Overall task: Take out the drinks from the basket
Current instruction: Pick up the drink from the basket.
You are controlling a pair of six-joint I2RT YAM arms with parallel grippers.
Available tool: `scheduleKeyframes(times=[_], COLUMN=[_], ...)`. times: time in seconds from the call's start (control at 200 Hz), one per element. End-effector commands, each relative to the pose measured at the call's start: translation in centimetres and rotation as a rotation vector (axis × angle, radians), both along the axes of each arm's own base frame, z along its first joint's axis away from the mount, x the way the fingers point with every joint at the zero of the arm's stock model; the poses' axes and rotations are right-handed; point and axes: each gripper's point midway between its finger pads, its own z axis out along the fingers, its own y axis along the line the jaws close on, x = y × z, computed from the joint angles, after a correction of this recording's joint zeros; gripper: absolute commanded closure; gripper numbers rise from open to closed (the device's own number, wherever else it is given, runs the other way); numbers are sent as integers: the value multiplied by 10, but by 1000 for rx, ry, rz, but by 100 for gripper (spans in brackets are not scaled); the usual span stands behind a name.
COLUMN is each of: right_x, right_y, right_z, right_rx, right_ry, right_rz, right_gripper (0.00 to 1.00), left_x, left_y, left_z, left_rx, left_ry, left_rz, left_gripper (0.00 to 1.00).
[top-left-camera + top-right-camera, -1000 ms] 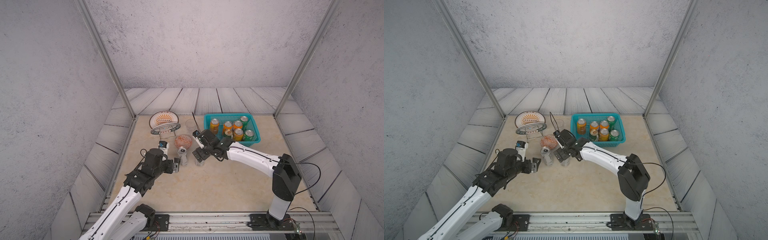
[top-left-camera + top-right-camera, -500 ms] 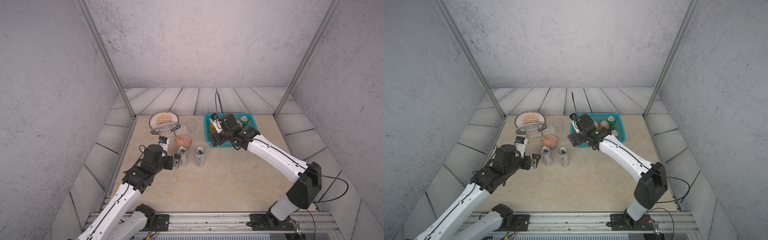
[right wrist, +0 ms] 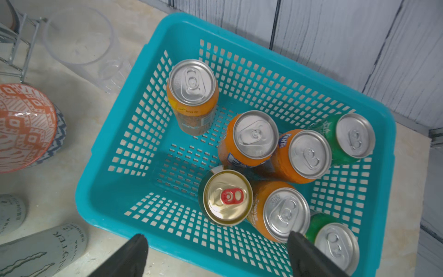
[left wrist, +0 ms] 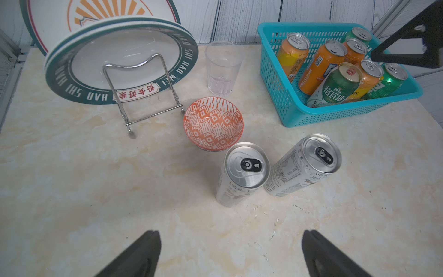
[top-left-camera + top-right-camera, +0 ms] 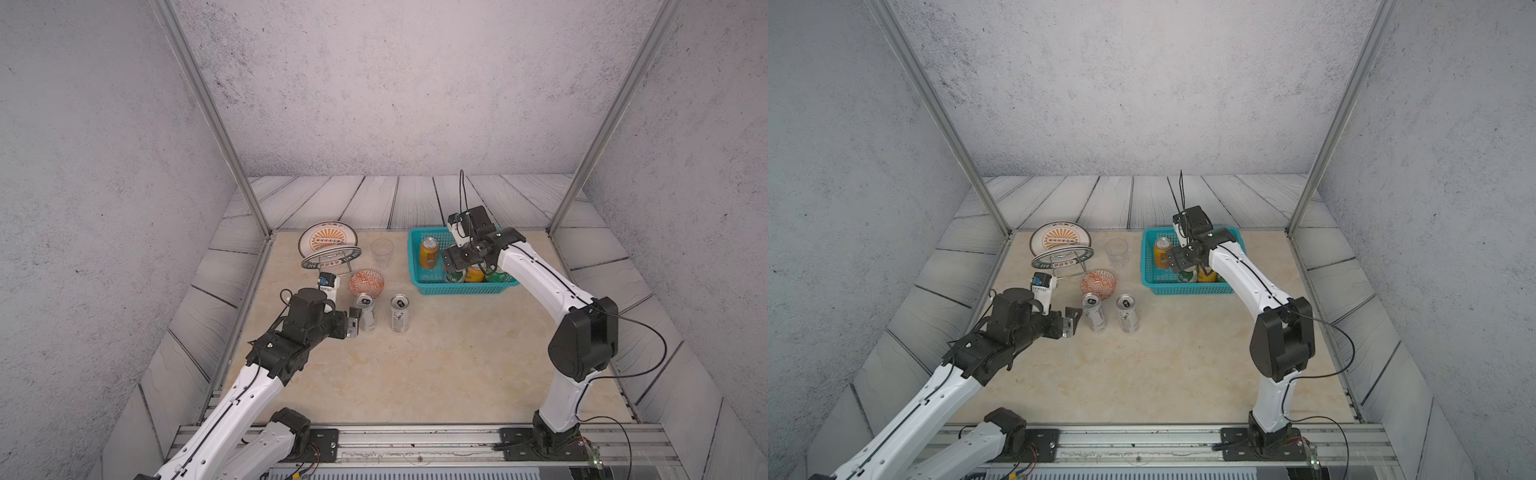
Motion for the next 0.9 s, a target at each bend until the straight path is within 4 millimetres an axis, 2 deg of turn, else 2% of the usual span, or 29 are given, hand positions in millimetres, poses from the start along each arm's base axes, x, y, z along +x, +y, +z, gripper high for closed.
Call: scheduleKeyframes(times=[0.0,0.165,0.42,0.896], right_x=[3,13,16,16], right_y=[1,-1,-6,-14], right_z=[-20,-37,-66,-99], right_rx=[-16,-46,-64,-78], right_ry=[78,133,201,271], right_rz=[-3,-20,-51,-76], right_gripper=[7,8,10,11], left_x=[1,0,-1,-1], left_y=[2,1,1,0], left_z=[0,-1,-2,-4], left_rx=[6,-1,-8,-11], left_ry=[-10,-8,-8,-3], left_rz=[0,-5,-6,-4], left_gripper=[1,1,1,1])
